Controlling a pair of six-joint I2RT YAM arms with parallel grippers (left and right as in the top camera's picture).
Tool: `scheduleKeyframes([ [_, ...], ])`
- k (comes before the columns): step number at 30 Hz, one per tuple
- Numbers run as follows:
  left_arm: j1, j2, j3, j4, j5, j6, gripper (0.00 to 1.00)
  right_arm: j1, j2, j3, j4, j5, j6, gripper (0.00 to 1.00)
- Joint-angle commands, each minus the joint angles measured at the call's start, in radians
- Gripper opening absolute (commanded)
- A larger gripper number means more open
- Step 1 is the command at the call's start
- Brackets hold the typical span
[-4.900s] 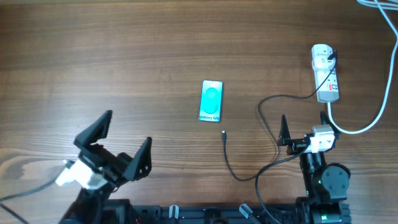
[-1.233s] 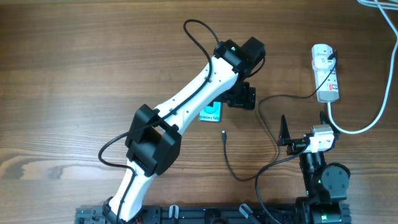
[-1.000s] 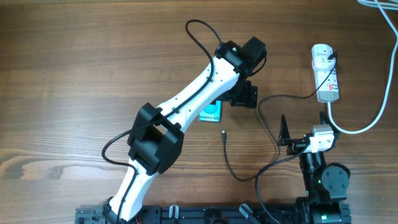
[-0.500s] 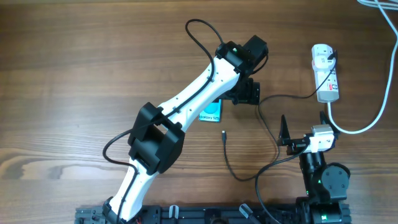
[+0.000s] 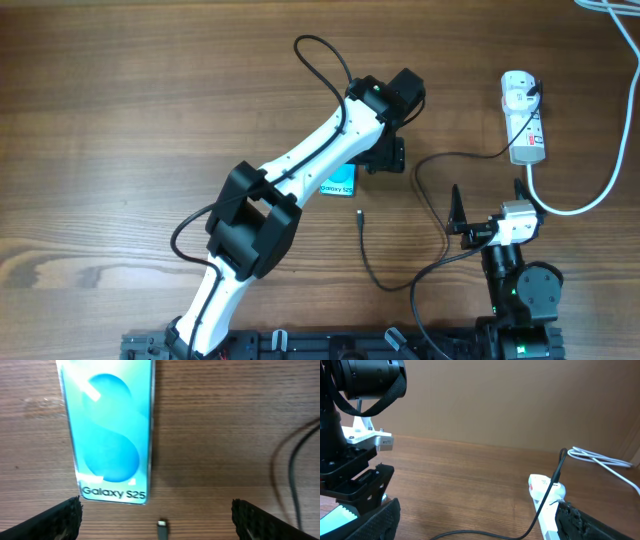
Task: Plug charger to phone and switch on socket
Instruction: 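Lower the open left gripper over the phone's top edge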
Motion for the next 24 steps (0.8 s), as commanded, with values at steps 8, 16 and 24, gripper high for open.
scheduleKeyframes([
  [8, 0.105, 0.013, -0.013, 0.003, -0.069, 0.031, 1.00, 0.003, -0.004, -0.001, 0.003, -0.010, -0.009, 1.00],
  [16, 0.112, 0.013, -0.013, 0.007, -0.069, 0.031, 1.00, 0.003, -0.004, -0.001, 0.003, -0.010, -0.009, 1.00],
  [24, 0.117, 0.013, -0.067, 0.034, -0.069, 0.031, 1.00, 0.003, -0.004, -0.001, 0.002, -0.010, -0.008, 1.00],
])
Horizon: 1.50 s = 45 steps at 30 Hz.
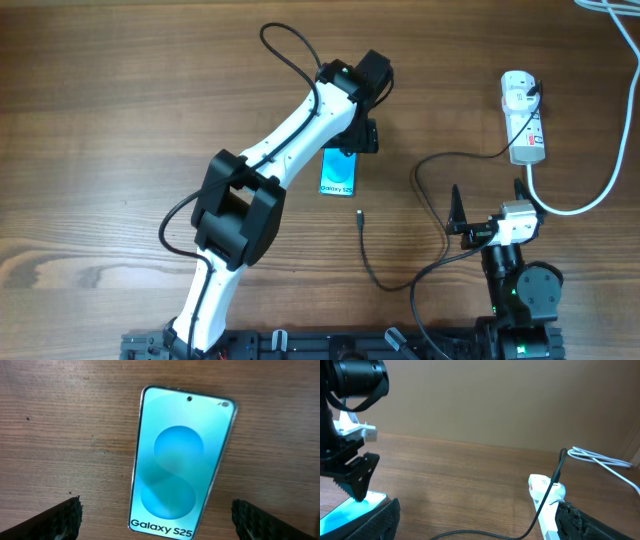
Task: Plug charger to phone and switch on socket
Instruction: 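Lower the open left gripper over the phone's top edge, then close the left gripper on the phone's top end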
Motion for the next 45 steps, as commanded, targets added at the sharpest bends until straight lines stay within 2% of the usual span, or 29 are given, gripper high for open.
scheduleKeyframes([
  [1, 0.005, 0.013, -0.045, 0.004, -0.013, 0.011, 1.00, 0.003, -0.004, -0.001, 0.003, -0.010, -0.009, 1.00],
  [45, 0.006, 0.013, -0.177, 0.126, 0.006, -0.003, 1.00, 0.003, -0.004, -0.001, 0.003, -0.010, -0.009, 1.00],
])
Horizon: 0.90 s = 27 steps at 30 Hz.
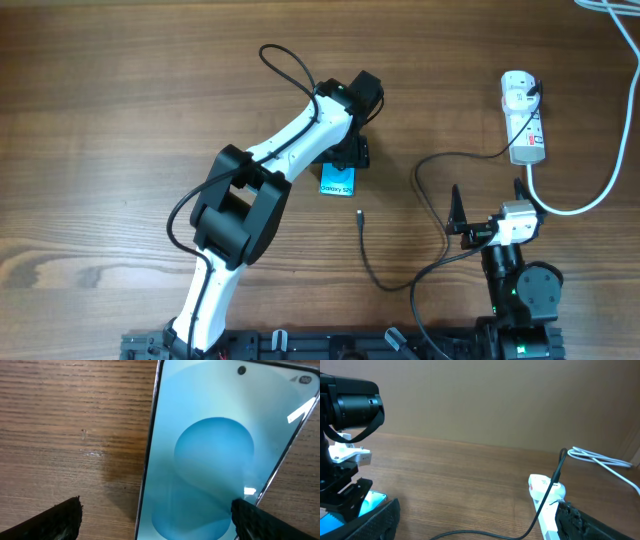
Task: Plug charger to phone and switch on socket
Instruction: 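Close the left gripper on the phone's top end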
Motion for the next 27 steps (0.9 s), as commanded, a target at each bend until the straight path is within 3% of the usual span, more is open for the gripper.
scheduleKeyframes([
  [1, -0.003, 0.013, -0.013, 0.015, 0.002, -0.003, 1.00, 0.003, -0.004, -0.001, 0.002, -0.010, -0.008, 1.00],
  [6, -0.003, 0.013, -0.015, 0.060, 0.096, 0.035, 1.00, 0.003, -0.004, -0.001, 0.003, -0.010, -0.009, 1.00],
  [27, -0.003, 0.013, -0.016, 0.096, 0.135, 0.177, 1.00, 0.003, -0.004, -0.001, 0.003, -0.010, -0.009, 1.00],
])
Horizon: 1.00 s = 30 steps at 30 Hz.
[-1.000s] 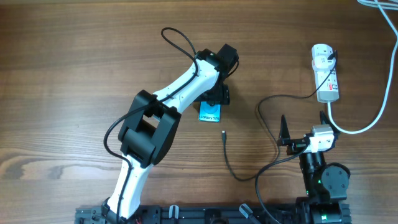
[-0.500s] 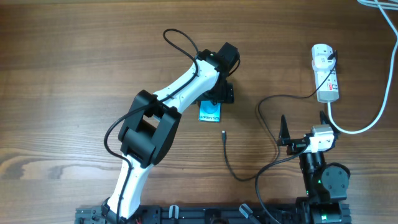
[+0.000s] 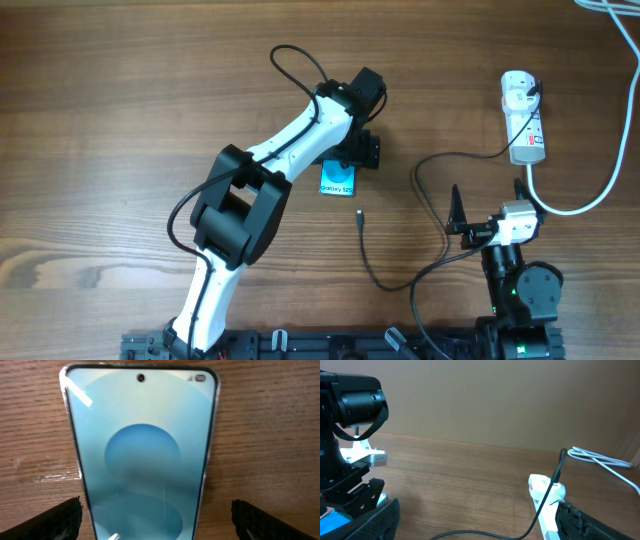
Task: Plug charger to phone and switch on socket
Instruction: 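Close the left gripper on the phone's top end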
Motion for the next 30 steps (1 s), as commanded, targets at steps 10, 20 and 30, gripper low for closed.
scheduleKeyframes([
  [10, -0.003, 0.014, -0.010, 0.006, -0.045, 0.031, 1.00, 0.003, -0.004, -0.001, 0.003, -0.010, -0.009, 1.00],
  [20, -0.003, 0.014, -0.072, 0.060, -0.055, 0.019, 1.00, 0.003, -0.004, -0.001, 0.003, -0.010, -0.009, 1.00],
  [30, -0.003, 0.014, -0.089, 0.070, -0.052, 0.019, 1.00, 0.003, -0.004, -0.001, 0.002, -0.010, -0.009, 1.00],
])
